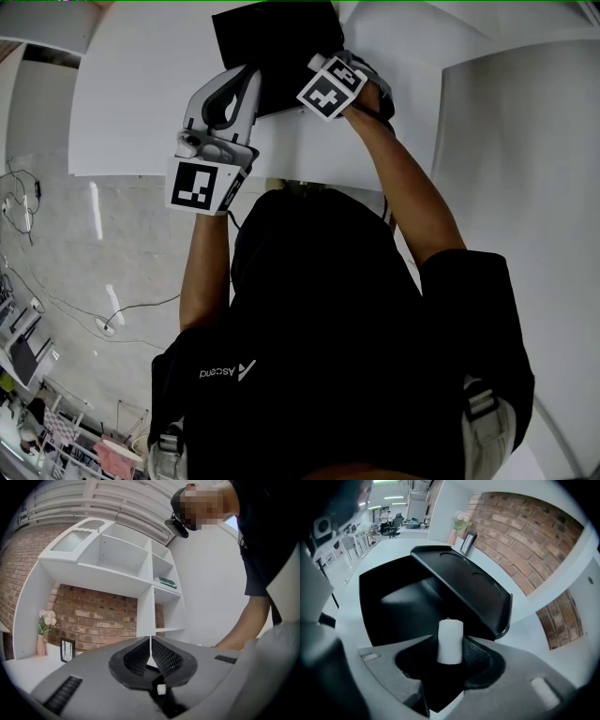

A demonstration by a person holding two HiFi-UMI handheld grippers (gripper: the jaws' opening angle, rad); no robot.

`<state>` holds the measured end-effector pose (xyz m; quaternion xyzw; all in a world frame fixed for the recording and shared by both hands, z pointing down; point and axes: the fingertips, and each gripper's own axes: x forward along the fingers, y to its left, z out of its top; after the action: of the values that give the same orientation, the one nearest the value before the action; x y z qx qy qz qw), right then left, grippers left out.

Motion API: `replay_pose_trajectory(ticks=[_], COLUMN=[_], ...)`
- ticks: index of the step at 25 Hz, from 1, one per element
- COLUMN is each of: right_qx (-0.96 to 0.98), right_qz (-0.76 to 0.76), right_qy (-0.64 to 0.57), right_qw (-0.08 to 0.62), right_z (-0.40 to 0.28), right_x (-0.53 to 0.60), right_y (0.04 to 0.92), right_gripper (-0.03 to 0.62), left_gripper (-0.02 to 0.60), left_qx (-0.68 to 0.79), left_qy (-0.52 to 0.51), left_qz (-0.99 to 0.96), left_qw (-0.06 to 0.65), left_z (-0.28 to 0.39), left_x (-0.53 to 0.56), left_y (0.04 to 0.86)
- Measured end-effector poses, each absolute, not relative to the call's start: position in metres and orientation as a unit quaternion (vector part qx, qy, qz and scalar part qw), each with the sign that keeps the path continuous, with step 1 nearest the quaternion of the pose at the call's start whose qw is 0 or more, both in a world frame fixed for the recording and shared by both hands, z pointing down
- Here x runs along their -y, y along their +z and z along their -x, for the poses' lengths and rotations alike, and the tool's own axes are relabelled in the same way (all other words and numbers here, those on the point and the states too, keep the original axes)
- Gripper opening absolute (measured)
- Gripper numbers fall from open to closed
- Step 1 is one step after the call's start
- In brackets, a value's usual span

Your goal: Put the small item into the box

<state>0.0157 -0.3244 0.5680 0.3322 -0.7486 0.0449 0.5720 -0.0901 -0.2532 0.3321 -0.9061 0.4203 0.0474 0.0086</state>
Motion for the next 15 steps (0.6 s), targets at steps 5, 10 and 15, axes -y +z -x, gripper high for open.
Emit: replay_pose_trajectory(ticks=[5, 10, 15], right_qx=[0.754, 0.767, 0.782], right_qz=[-0.334, -0.334, -0.325], right_qy=[0.040, 0.037, 0.036], right_qw=[0.564, 0.547, 0.531], right_z=[-0.015, -0.010, -0.002], right_x=[0.324, 0.325, 0.318], right_y=[0.563, 0.554, 0.544], right_gripper=[0.193, 0.206, 0.207], left_gripper=[0.008, 0.008, 0.008], left_qx=[-0.418, -0.414, -0.412], left_qy=[0.044, 0.043, 0.041], left_qz=[0.908, 0.909, 0.910], left_qw=[0.008, 0.007, 0.006], left_z=[0.088, 0.086, 0.085], left_x=[0.253, 0.253, 0.254], left_y=[0.334, 0.334, 0.335])
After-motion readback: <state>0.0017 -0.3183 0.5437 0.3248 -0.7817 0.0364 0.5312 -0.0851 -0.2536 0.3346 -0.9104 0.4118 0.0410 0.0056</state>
